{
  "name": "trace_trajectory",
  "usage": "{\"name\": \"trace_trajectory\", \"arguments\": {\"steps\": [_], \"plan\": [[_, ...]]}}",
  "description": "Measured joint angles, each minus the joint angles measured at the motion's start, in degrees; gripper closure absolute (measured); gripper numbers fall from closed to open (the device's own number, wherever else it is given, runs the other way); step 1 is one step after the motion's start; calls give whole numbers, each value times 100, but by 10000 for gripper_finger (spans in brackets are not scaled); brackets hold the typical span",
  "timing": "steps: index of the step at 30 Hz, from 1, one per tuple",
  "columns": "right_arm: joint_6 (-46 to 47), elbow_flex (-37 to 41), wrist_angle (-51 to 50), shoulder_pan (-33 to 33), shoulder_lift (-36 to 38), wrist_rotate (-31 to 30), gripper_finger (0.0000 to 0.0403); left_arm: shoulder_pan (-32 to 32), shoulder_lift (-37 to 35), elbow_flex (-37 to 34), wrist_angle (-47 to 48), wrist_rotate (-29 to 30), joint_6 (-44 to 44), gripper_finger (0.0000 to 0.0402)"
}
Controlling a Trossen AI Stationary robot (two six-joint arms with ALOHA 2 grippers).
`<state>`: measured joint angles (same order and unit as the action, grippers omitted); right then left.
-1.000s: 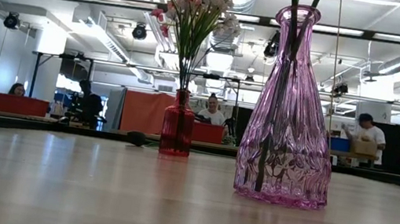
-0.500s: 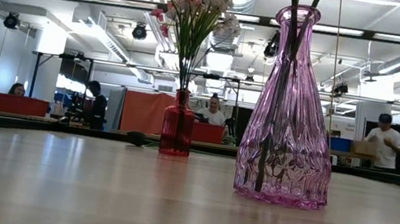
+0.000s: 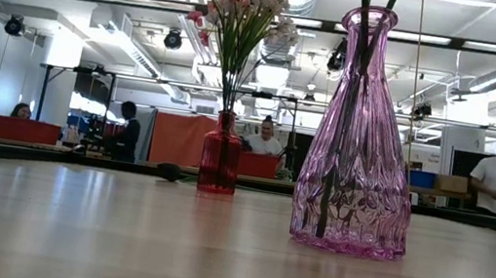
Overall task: Sort flowers into vase by color
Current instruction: Put the pink flowers into the red vase
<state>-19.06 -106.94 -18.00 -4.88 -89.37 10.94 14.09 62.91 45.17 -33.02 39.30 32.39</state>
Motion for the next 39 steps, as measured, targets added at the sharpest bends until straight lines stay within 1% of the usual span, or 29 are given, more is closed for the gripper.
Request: {"name": "trace_trajectory", "arguments": {"steps": [2, 4, 8, 10, 11, 12, 14, 17, 19, 23, 25, 26, 29, 31, 33, 35, 37, 39], "plan": [[173, -8, -405, -156, 116, 18, 394, -89, -399, 0, 698, -195, -262, 219], [356, -36, -1114, -273, 287, 155, 394, -107, -790, -2, 1300, -451, -650, 203], [605, -7, -2352, -331, 804, 192, 394, -92, -1450, -2, 2744, -762, -1762, 188], [672, 127, -2663, -333, 1088, 41, 394, -109, -1649, -78, 3618, -1032, -2420, 185], [726, 245, -2704, -342, 1224, -79, 394, -110, -1700, -176, 3887, -1163, -2692, 183], [756, 391, -2699, -358, 1364, -182, 394, -108, -1723, -314, 3965, -1236, -2927, 182], [799, 753, -2596, -462, 1637, -240, 394, -106, -1733, -664, 3775, -1322, -3267, 180], [806, 1478, -2178, -727, 2045, -237, 394, -181, -1722, -1095, 3442, -1270, -3594, 177], [817, 2084, -1602, -954, 2263, -149, 394, -282, -1675, -1408, 3107, -1113, -3755, 173], [935, 3298, -523, -1381, 2450, 265, 394, -617, -1467, -2028, 2266, -1146, -3905, 158], [925, 3824, -77, -1539, 2479, 350, 394, -798, -1293, -2323, 1811, -1162, -3935, 143], [919, 4044, 174, -1583, 2482, 357, 394, -885, -1173, -2468, 1542, -1153, -3930, 135], [996, 4618, 879, -1703, 2436, 488, 394, -1081, -704, -2824, 309, -1134, -3735, 110], [1055, 4918, 1321, -1738, 2385, 624, 394, -1172, -315, -2923, -486, -1140, -3531, 96], [1063, 5119, 1718, -1745, 2333, 725, 394, -1271, 57, -2977, -908, -1150, -3440, 85], [1030, 5259, 2011, -1743, 2315, 736, 394, -1382, 475, -2933, -1199, -1281, -3410, 79], [922, 5396, 2329, -1743, 2292, 782, 394, -1467, 925, -2910, -1507, -1304, -3331, 75], [961, 5533, 2654, -1747, 2273, 939, 394, -1528, 1391, -2892, -2044, -1321, -3208, 75]]}}
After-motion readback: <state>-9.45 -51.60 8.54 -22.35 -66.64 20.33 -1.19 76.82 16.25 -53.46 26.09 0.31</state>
